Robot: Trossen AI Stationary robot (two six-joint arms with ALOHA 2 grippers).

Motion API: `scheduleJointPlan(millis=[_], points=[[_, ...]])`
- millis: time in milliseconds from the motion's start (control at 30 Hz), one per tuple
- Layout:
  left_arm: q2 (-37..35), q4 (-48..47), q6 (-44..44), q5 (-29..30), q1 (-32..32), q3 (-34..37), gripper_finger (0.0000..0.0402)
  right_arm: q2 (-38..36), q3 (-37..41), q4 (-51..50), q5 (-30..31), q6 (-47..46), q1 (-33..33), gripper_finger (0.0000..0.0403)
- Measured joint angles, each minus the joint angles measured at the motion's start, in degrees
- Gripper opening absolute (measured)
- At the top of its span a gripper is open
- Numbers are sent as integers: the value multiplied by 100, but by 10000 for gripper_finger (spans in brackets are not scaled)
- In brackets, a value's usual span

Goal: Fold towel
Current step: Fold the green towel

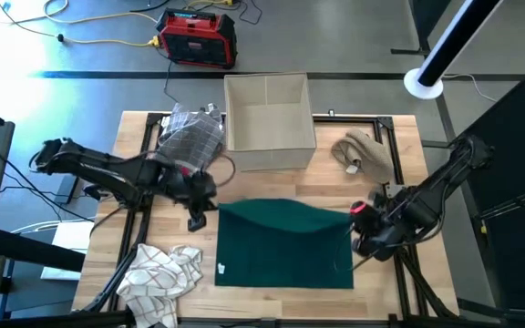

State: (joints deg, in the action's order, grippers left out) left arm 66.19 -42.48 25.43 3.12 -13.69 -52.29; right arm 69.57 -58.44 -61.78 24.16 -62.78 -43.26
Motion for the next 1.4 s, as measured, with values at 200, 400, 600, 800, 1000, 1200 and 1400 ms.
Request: scheduleJointPlan(millis=[200,400,600,800,1000,1200,1400], points=[[627,349,608,-161,-780,-2,0,18,768,1701,-915,94,-240,0],[1264,512,745,-595,-1274,-2,0,18,969,1912,-1383,-109,-512,0],[1776,838,781,-945,-1511,-2,0,59,969,1928,-1626,381,-676,0],[2136,1470,800,-1148,-1543,-2,0,328,969,1928,-1629,768,-612,0],[2160,1729,796,-1114,-1587,-2,6,640,969,1928,-1844,739,-612,3],[2156,1963,758,-1442,-1650,-2,60,870,969,1924,-2278,763,-612,47],[2154,1971,1092,-1645,-1649,-2,136,894,967,1900,-2421,702,-612,103]])
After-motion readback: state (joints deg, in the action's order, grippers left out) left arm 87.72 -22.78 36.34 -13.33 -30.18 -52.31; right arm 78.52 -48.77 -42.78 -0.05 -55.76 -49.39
